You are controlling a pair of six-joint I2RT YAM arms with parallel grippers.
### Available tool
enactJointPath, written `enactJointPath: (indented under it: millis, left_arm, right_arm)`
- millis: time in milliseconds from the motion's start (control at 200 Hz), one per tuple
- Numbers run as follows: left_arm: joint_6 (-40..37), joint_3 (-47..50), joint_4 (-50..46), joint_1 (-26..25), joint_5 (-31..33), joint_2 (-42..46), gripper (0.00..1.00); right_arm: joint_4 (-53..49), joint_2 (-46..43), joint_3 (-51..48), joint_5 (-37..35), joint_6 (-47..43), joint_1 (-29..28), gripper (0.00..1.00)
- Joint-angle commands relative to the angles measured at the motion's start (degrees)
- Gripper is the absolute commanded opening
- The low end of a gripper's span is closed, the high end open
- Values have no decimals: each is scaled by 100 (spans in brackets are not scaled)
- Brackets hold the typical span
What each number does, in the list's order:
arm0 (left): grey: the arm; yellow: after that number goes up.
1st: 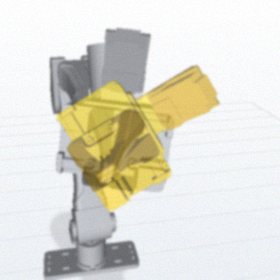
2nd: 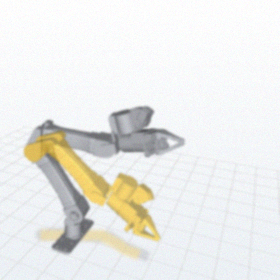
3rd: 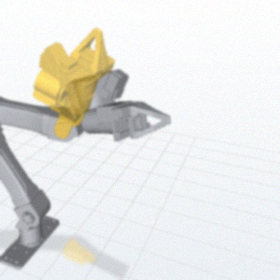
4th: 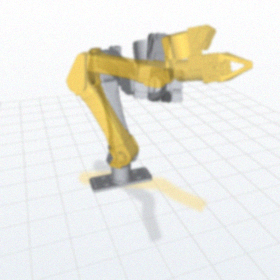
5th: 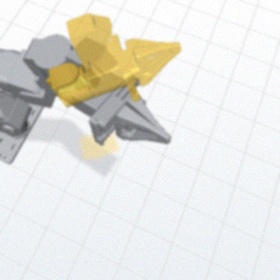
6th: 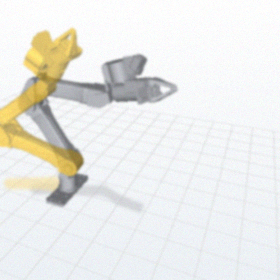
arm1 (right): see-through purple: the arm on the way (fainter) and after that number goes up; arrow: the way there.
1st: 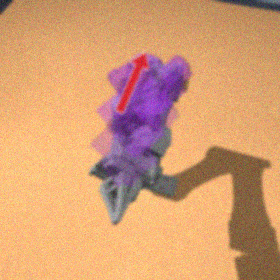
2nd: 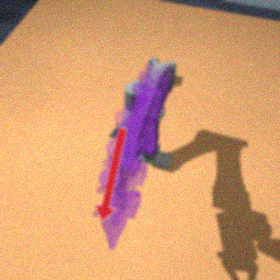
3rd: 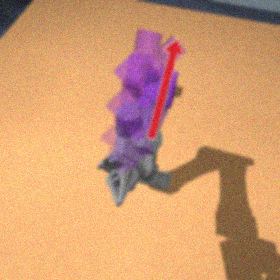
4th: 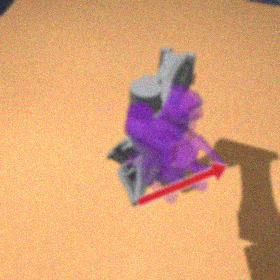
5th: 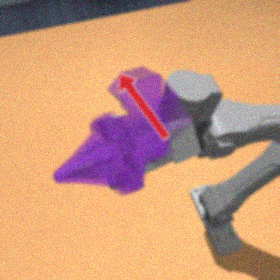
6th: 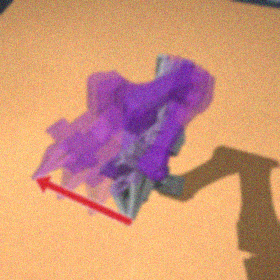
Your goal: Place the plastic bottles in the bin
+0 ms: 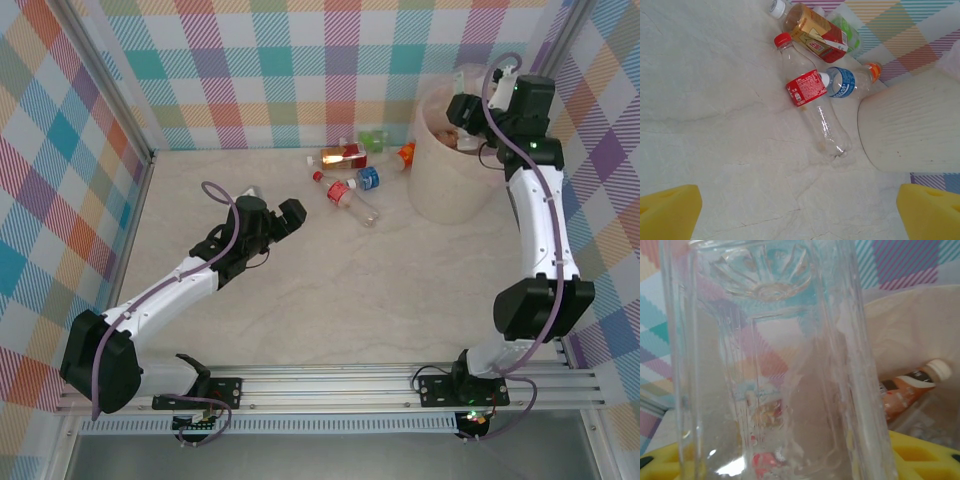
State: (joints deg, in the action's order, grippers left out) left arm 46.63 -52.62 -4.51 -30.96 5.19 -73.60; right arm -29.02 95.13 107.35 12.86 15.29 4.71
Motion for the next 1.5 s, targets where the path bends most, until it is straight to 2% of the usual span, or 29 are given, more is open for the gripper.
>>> enactJointPath:
  millis: [0,120,245,335,460,660,885,1200,1255,1495]
  left_arm:
    - [-129,67,-107,64,107,154,100]
    - [-145,79,-146,64,160,210,100]
    - [-144,111,-170,64,200,249,100]
    - [-141,121,-166,64,227,262,100]
    - [-150,106,-197,64,215,272,100]
    - [-145,133,-195,64,215,284,100]
    - [-129,145,-186,64,219,266,100]
    - [-129,156,-173,65,189,276,100]
    - [-130,156,-181,64,188,274,100]
    - [-118,134,-183,64,158,206,100]
  right_arm:
    - [-507,359,485,-101,-349,238,41]
    - [-903,814,1040,-249,-587,369,43]
    - [-1249,1179,1461,81,-788,387,47]
    - [-1232,1220,1394,378,-833,388,63]
    - [-935,1043,1053,579,-938,383,79]
    - [-461,594,463,1307,-1195,386,82]
    - [-298,419,172,1577,-1193,382,84]
    - [144,151,-204,1961,-832,362,95]
    - [198,88,-291,2017,-770,336,100]
    - [387,-232,-655,2026,-751,63,100]
